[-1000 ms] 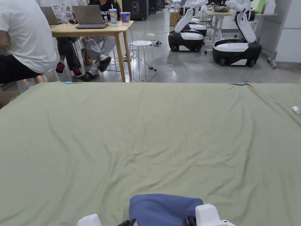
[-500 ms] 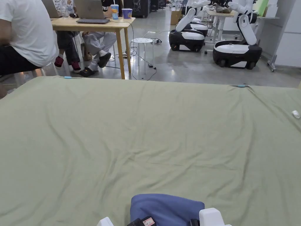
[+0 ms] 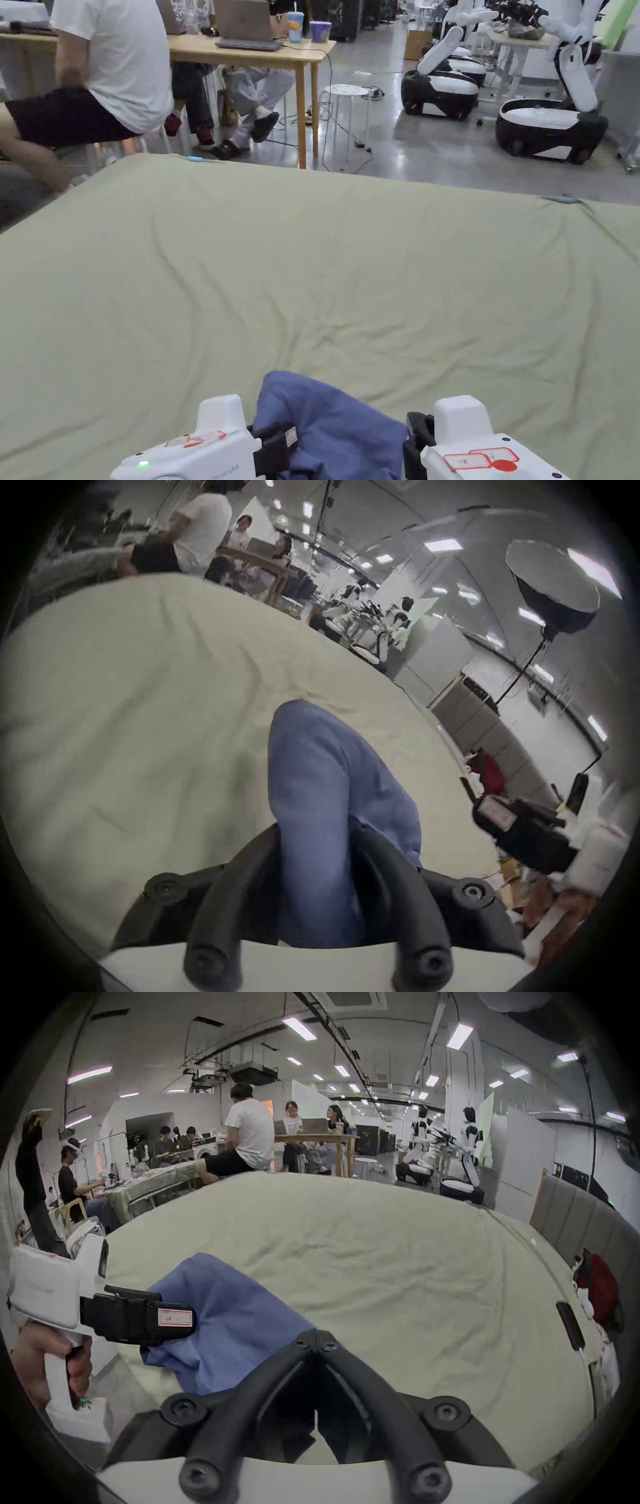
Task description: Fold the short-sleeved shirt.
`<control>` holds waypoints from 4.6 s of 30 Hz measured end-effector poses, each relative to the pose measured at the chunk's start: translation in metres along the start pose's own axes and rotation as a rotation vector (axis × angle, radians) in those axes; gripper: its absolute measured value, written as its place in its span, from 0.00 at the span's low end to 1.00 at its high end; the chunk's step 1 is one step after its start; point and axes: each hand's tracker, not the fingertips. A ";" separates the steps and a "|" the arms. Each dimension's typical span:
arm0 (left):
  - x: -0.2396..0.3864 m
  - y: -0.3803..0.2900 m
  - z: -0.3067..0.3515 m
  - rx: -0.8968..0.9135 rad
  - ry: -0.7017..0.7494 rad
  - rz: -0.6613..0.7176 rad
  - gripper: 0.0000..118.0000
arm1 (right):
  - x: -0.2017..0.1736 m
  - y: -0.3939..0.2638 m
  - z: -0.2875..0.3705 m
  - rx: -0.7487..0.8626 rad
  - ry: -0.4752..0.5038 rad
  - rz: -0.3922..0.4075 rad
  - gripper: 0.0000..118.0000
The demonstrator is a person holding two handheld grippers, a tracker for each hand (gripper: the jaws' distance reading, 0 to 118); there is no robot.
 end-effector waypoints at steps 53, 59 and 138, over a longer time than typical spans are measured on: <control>-0.102 0.119 0.107 0.176 0.492 -0.288 0.00 | -0.070 0.073 -0.054 0.078 0.094 0.007 0.00; 0.019 0.102 0.079 0.296 0.359 -0.408 0.00 | 0.001 0.073 -0.008 0.116 -0.037 -0.029 0.00; 0.228 0.130 0.070 0.574 0.210 -0.485 1.00 | 0.141 0.151 0.126 0.390 -0.353 -0.201 1.00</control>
